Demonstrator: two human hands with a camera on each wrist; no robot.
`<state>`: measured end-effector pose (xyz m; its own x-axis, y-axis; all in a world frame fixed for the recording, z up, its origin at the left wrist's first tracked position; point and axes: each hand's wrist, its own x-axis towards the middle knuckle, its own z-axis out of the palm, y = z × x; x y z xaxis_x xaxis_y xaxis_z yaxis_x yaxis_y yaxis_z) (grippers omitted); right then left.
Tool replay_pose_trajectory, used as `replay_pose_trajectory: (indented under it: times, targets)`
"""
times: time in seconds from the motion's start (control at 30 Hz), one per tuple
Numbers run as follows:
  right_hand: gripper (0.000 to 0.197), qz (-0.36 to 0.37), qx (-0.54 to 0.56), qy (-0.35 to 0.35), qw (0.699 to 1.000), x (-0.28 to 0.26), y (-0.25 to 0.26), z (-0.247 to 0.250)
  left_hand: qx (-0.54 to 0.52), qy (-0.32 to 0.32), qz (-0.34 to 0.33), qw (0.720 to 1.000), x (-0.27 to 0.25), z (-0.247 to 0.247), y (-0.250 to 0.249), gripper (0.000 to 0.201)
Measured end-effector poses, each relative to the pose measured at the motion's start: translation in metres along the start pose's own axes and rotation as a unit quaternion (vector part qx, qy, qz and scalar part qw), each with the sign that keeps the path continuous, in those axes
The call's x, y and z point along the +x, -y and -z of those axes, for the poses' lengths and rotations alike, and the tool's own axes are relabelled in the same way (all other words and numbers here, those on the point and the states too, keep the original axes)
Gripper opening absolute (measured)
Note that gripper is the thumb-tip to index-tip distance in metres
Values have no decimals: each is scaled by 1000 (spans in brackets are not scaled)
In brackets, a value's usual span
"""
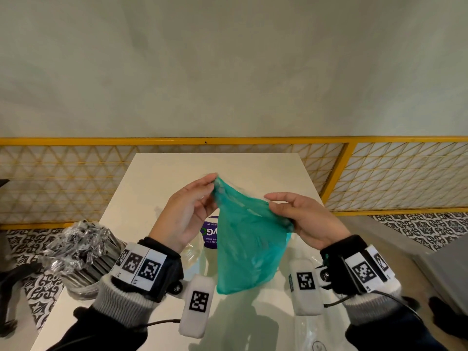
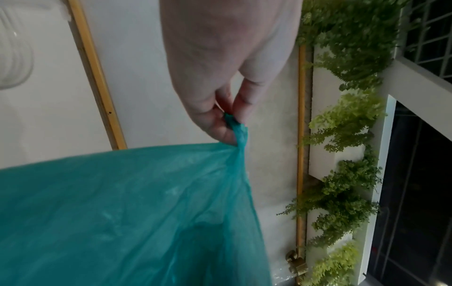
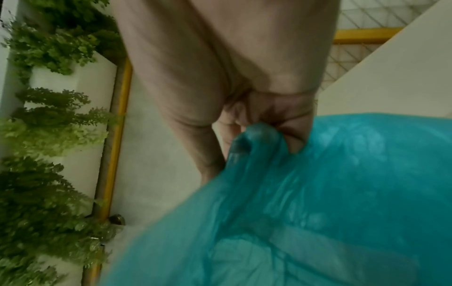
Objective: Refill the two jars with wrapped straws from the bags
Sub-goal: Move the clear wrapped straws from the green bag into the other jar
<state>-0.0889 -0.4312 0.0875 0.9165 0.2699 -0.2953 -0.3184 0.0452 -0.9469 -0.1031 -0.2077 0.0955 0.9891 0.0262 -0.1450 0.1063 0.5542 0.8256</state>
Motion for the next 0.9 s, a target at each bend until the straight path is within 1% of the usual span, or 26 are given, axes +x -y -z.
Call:
replay_pose_trajectory:
  times: [0.03,0.1,0.2,0.23,0.27,0.33,0.4,0.43,0.47,0.53,0.57,0.6,0.67,0.73,0.77,0.83,0.9]
  targets:
    - [18,5,5,-15,1000,1,0,1,5,1,12,1000,0,0,2,23]
    - [11,15,59,-39,997,4,-1,5,23,8,34,999,0,1,4,21]
    - [3,34,183,-27,982,8,0,15,106,32,60,992,-2,2,7,12]
    - [6,47,218,-18,975,8,2,18,131,40,62,989,-3,3,8,14]
    - [11,57,246,-17,968,8,4,20,146,40,63,986,-3,3,9,21]
    - [18,66,273,-29,959,5,8,21,163,34,64,984,-3,4,11,30]
    - [15,67,264,-39,961,2,11,20,165,36,64,984,-3,3,12,29]
    - [9,67,243,-42,967,2,12,20,158,35,64,985,-2,3,11,29]
    - [15,68,206,-43,975,2,11,20,146,31,65,987,-1,4,11,29]
    - [42,73,77,-28,994,1,8,21,118,12,69,991,1,4,9,29]
    - [48,80,-2,-26,996,0,7,21,108,1,71,992,2,4,8,30]
    - [49,87,-75,-27,993,-2,7,20,104,-6,70,992,2,3,8,33]
    - [43,103,-175,-27,979,-5,8,16,107,-12,67,992,3,2,7,44]
    - [38,128,-227,-18,965,-6,9,12,113,-12,73,991,2,0,6,53]
    - [34,141,-244,-20,959,-7,10,11,112,-14,81,990,1,0,5,53]
    - [25,159,-276,-29,948,-8,13,10,108,-24,99,989,0,0,4,44]
    - [25,174,-310,-21,934,-8,15,11,120,-38,108,986,-1,0,3,33]
